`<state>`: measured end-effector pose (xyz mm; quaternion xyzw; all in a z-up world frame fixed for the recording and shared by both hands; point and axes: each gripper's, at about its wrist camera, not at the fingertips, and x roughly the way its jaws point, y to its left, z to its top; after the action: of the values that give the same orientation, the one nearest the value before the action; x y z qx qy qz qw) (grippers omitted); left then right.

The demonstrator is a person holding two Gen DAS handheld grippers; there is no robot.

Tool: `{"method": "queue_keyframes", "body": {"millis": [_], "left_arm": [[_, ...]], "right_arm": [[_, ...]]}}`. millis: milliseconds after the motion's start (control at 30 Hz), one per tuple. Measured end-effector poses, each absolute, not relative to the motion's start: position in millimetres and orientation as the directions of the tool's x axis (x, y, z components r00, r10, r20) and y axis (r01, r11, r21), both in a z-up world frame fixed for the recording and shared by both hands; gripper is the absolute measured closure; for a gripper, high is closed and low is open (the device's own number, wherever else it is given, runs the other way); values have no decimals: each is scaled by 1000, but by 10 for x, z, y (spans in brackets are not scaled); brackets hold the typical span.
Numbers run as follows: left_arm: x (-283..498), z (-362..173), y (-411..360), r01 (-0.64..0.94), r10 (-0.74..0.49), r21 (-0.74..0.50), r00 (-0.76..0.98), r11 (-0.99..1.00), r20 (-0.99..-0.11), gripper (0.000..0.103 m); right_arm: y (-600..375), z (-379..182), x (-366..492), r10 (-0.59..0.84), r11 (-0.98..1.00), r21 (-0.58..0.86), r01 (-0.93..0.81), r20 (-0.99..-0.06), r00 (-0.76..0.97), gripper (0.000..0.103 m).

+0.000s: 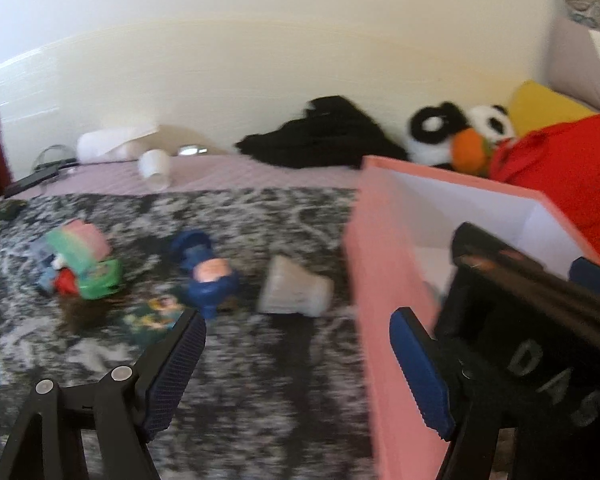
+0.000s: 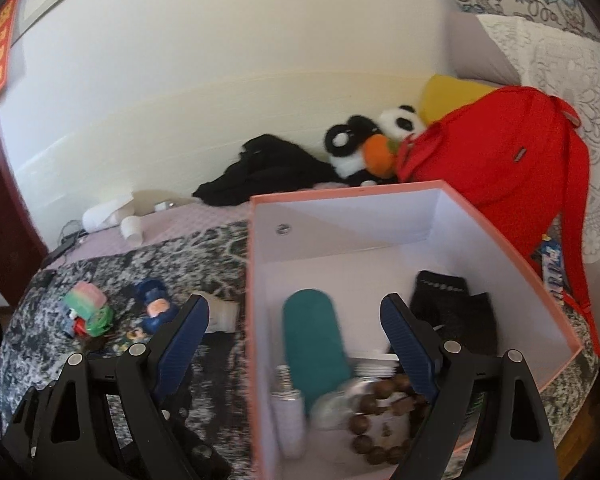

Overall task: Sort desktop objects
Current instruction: 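Withdraw both grippers from the box back to the remaining items, then grasp the green snack packet with the left gripper while the right grasps the blue figurine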

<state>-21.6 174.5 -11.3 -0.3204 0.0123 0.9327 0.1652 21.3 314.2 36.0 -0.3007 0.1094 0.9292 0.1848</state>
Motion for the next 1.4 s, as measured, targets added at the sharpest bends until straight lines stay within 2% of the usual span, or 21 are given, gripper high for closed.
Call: {"method": "queue_keyframes", "body": {"millis": [233,333,400,467,533,700,800,867,933,1000,1067,1200,1233,1300,1333,1367,1400], "left_arm": [[-515,-412,1192,-239,177,12,-754,-971,-632,23],[-669,-563,969,-216,154,15,-738,-976,-657,23],[-767,-647,870,-220,167,-8,-715,-975,-679,23],[-868,-725,799,-244,217,-64,-674,-968,-706,23],[-974,-793,759,-273,281,-132,-628,-953,-726,23],[-1123,-852,867,-319,326,-156,-598,-935,-732,23],[-1224,-917,951,-336,328,-146,-588,-930,-739,23],[-1318,-998,1019,-336,300,-112,-585,-935,-753,23],[-1437,-1111,1063,-337,293,-109,-565,-935,-771,23],[-1542,-1219,1083,-346,312,-135,-532,-929,-787,23],[-1622,-1316,1134,-367,312,-120,-524,-922,-793,16],[-1689,-1357,1172,-415,338,-106,-536,-903,-774,10],[-1711,-1355,1154,-413,346,-116,-543,-903,-765,12],[-1770,-1348,1088,-387,364,-156,-551,-909,-751,28],[-1801,-1355,1065,-376,369,-173,-545,-910,-753,49],[-1830,-1366,1059,-360,353,-169,-543,-918,-762,56],[-1834,-1362,1080,-352,333,-150,-548,-924,-767,56]], "right_arm": [[2792,246,-119,206,-933,111,-342,-616,-760,13],[2626,214,-351,159,-952,108,-287,-626,-764,13],[2530,186,-563,112,-964,114,-239,-642,-758,13],[2448,110,-812,48,-974,131,-182,-669,-742,18],[2400,-16,-1026,5,-977,149,-154,-703,-711,30],[2208,-472,-1582,-31,-993,90,-71,-803,-595,31],[2120,-705,-1787,-15,-999,33,-23,-828,-560,29],[2082,-866,-1891,-5,-1000,9,-4,-842,-539,22],[2020,-951,-1955,31,-998,-52,24,-838,-545,9],[1958,-1024,-2007,84,-990,-133,47,-825,-559,7],[1940,-1120,-2066,123,-980,-189,62,-823,-554,6],[1981,-1200,-2128,136,-976,-206,66,-821,-555,7],[2005,-1188,-2138,124,-980,-191,64,-825,-551,11],[2043,-1155,-2154,107,-985,-164,57,-829,-549,24],[2055,-1138,-2158,84,-988,-140,60,-830,-551,31],[2072,-1126,-2167,46,-992,-103,71,-833,-552,41],[2095,-1121,-2175,19,-995,-71,75,-835,-550,48]]}}
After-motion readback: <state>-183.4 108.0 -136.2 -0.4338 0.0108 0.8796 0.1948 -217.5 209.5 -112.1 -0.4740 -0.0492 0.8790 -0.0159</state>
